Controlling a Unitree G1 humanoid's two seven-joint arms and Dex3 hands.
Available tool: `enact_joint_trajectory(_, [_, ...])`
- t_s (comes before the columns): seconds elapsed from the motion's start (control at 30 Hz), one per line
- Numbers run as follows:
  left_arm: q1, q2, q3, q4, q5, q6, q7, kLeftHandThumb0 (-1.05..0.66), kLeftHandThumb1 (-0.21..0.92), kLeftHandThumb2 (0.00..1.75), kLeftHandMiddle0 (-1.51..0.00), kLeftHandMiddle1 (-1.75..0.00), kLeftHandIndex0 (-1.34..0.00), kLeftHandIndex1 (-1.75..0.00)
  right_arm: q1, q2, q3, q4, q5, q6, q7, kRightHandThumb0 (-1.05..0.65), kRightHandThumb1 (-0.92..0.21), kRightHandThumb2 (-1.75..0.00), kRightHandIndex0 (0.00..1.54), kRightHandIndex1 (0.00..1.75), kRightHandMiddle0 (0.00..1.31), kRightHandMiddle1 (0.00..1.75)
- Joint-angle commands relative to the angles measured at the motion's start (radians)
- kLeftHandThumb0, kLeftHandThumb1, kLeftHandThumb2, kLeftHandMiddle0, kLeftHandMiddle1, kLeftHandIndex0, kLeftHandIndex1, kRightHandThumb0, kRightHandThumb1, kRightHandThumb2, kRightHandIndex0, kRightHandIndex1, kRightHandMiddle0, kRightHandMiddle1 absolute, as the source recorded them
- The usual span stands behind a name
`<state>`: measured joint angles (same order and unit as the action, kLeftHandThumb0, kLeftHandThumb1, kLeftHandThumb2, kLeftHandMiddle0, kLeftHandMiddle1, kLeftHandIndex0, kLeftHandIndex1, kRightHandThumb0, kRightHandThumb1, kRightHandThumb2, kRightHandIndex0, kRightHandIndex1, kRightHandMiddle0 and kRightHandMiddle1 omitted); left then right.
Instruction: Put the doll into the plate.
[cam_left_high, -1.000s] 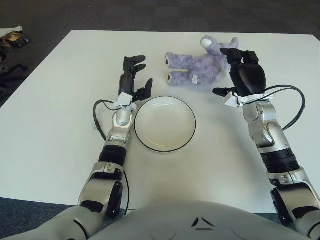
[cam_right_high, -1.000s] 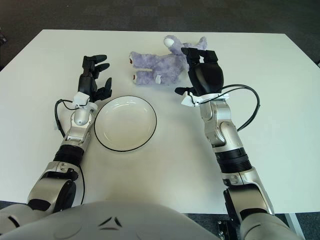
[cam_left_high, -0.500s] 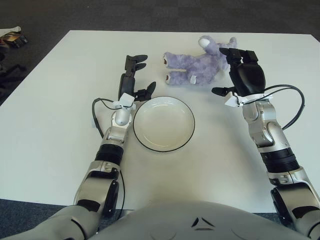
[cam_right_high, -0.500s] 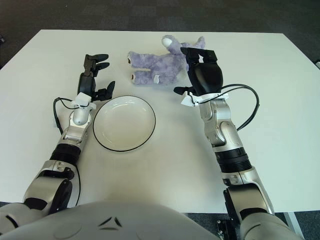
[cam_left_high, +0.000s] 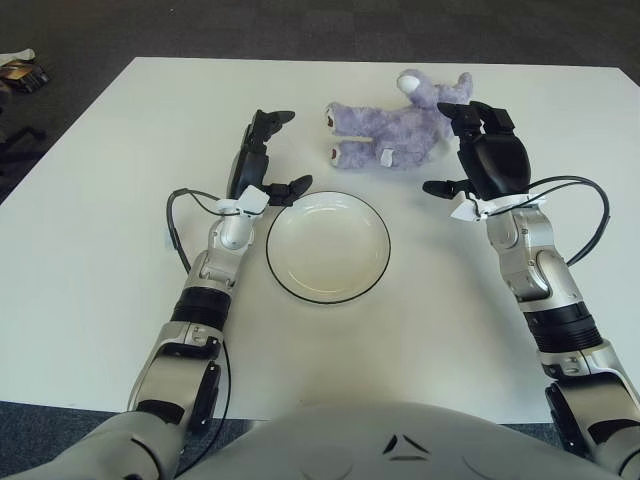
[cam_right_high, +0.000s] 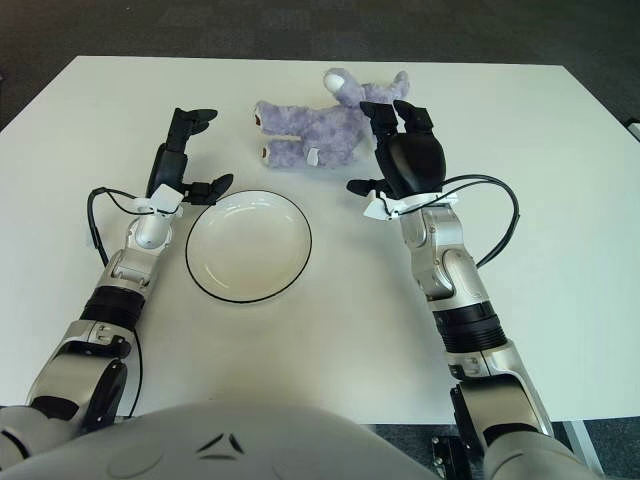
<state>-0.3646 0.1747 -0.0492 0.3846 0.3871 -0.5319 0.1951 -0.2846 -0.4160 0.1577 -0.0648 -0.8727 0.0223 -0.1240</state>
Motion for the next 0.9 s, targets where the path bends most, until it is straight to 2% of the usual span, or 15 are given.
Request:
enact_joint_trajectory(0.0, [-0.002, 0.012, -0.031, -0.066, 0.075, 0.027, 0.027, -0.44, 0.24, 1.02, 0.00, -0.81, 0.00, -0.97, 0.011, -0.004, -0.004, -0.031, -0.009, 0.026, 0.010, -0.69, -0.44, -0.78, 0.09, 0.30, 0.00, 0.53])
enact_joint_trajectory(0.2, [-0.036, 0.024, -0.069, -0.100, 0.197, 0.032, 0.098, -0.49, 0.22, 1.01, 0.00, -0.77, 0.00, -0.92, 0.019, 0.002, -0.007, -0.060, -0.007, 0.061, 0.031, -0.69, -0.46, -0.77, 0.11, 0.31, 0.00, 0.56])
enact_joint_trajectory(0.4, [-0.071, 0.038, -0.091, -0.109, 0.275, 0.038, 0.158, -0.51, 0.19, 1.01, -0.01, -0.78, 0.00, -0.91, 0.025, 0.016, -0.012, -0.089, 0.010, 0.093, 0.054, -0.64, -0.41, -0.81, 0.14, 0.32, 0.00, 0.61])
enact_joint_trajectory(0.63, [-0.147, 0.055, -0.105, -0.106, 0.311, 0.081, 0.162, -0.66, 0.30, 0.92, -0.01, -0.84, 0.00, -1.01, 0.031, 0.023, -0.011, -0.109, 0.008, 0.117, 0.068, -0.63, -0.40, -0.82, 0.14, 0.32, 0.00, 0.61])
enact_joint_trajectory(0.87, [-0.184, 0.068, -0.127, -0.110, 0.332, 0.131, 0.150, -0.69, 0.34, 0.90, -0.02, -0.87, 0.00, -1.04, 0.039, 0.023, -0.010, -0.124, 0.008, 0.132, 0.083, -0.63, -0.40, -0.83, 0.13, 0.32, 0.00, 0.59])
